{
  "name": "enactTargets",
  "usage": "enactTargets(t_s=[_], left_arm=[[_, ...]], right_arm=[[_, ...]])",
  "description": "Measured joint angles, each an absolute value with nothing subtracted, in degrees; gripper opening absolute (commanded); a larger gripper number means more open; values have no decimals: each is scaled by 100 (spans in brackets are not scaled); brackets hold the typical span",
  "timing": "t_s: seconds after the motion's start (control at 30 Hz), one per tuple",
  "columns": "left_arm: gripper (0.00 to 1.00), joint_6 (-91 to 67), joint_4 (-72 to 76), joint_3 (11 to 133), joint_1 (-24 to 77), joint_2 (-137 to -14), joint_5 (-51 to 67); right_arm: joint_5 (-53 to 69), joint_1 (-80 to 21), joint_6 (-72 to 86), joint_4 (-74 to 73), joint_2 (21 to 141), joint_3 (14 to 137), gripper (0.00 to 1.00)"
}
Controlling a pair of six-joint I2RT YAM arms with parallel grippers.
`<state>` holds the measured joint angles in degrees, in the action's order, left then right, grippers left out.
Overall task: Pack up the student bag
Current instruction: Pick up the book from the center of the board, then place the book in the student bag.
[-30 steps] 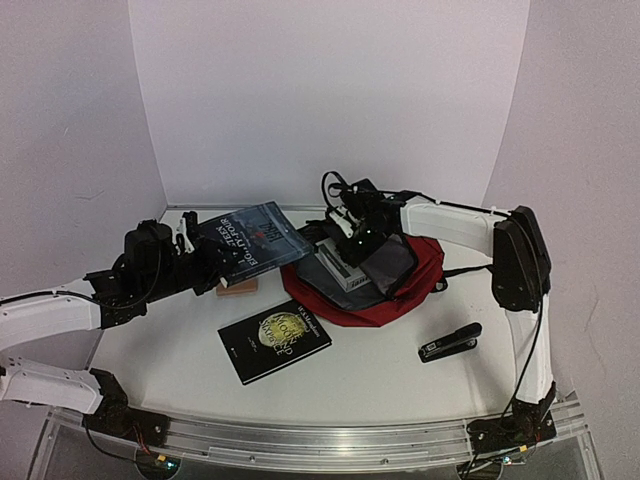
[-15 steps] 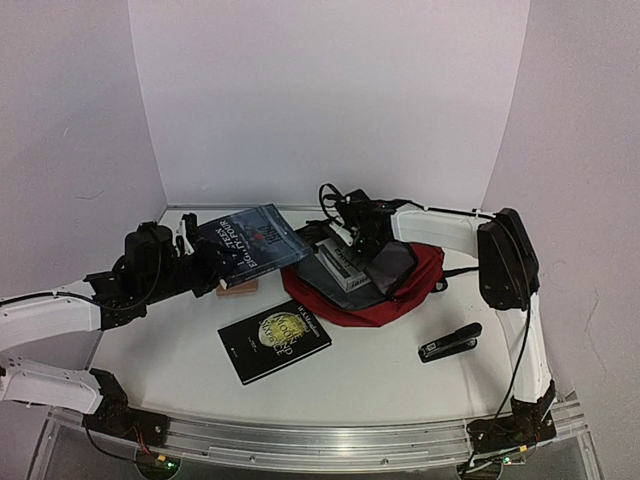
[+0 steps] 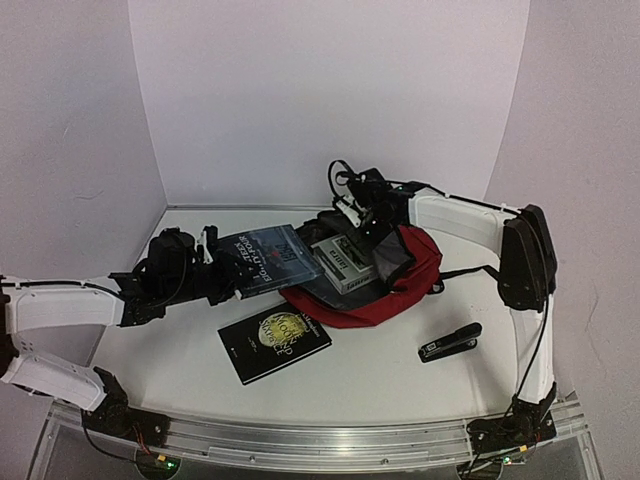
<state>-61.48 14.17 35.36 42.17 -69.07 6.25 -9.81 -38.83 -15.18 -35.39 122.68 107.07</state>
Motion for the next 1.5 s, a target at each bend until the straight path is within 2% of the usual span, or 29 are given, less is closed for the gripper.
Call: enactTargets(t_s=[0.43, 0.83, 1.0, 1.3, 1.5], left_arm=[[0, -6505, 2837, 3733, 4217, -8804, 1225], [0, -6920, 3818, 5927, 4215, -11482, 1713], [0, -6854, 3749, 5989, 4220, -11475, 1696], [0, -6735, 3239, 5448, 4230, -10200, 1489], [0, -6754, 3272, 5435, 4233, -10208, 1509]], right_arm=[[-454, -3876, -1169, -3764, 11996, 10918, 0], [-138, -3819, -864, -3873, 11996, 10930, 0], [-134, -3778, -843, -3883, 11996, 10932, 0], [115, -3861, -837, -3910, 11996, 10977, 0], [212, -3852, -762, -3925, 11977, 11035, 0]])
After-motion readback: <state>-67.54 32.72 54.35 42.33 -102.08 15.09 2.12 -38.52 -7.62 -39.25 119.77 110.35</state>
